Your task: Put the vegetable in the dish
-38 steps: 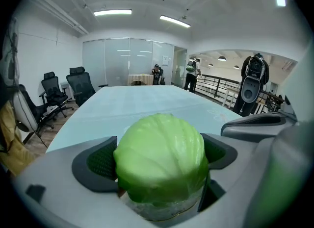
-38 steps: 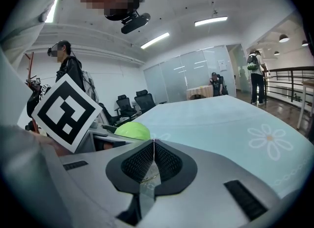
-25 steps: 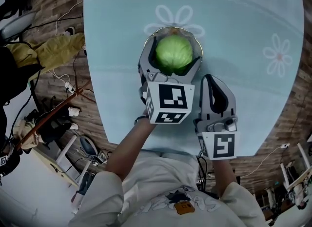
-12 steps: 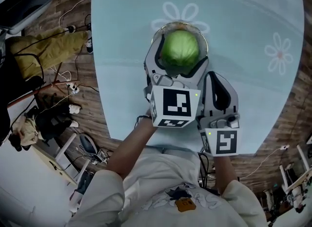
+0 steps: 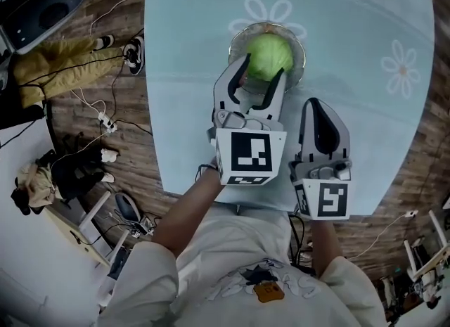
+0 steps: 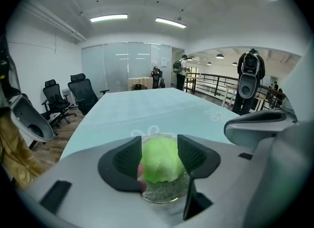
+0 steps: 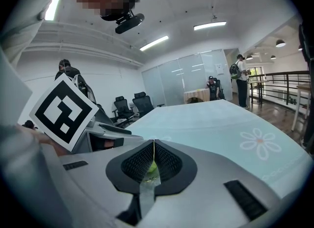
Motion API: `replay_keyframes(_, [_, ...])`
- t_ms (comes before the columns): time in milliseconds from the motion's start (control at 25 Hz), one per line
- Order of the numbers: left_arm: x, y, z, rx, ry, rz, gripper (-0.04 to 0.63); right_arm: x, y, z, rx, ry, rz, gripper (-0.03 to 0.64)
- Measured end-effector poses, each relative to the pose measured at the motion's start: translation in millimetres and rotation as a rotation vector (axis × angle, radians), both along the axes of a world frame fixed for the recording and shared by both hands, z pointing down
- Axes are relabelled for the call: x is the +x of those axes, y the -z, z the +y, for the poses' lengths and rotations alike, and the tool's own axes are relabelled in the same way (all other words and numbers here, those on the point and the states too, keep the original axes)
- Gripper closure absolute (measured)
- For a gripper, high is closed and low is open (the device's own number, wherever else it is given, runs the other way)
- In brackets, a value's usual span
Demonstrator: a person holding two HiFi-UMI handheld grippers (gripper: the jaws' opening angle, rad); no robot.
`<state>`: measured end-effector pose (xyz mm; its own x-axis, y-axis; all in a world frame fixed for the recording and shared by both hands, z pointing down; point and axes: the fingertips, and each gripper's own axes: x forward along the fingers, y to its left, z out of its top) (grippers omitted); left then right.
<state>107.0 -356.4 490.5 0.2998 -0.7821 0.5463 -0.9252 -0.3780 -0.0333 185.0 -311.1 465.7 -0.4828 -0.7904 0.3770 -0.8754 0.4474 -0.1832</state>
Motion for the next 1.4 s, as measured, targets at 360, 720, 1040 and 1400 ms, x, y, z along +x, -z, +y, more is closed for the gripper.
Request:
replay_keyframes(360, [-22, 18, 32, 0.020, 0.046, -0.004, 0.588, -10, 18, 28, 0.019, -0.013, 0.006, 0.594])
replay_keyframes(720, [-37, 55, 68, 0.058, 0.007, 0.037, 0.588, -27, 52, 60, 0.057, -0.046, 0.017, 0.595])
replay_keyframes(1040, [-53, 93, 109, 0.088, -0.046, 0.076, 0.589, -49, 85, 96, 0.095, -0.068, 0.046, 0.595])
replay_keyframes(1400, [-80, 129, 157, 0.116, -0.082, 0.099, 0.589, -71, 116, 131, 0.125, -0.134, 0.060, 0.594])
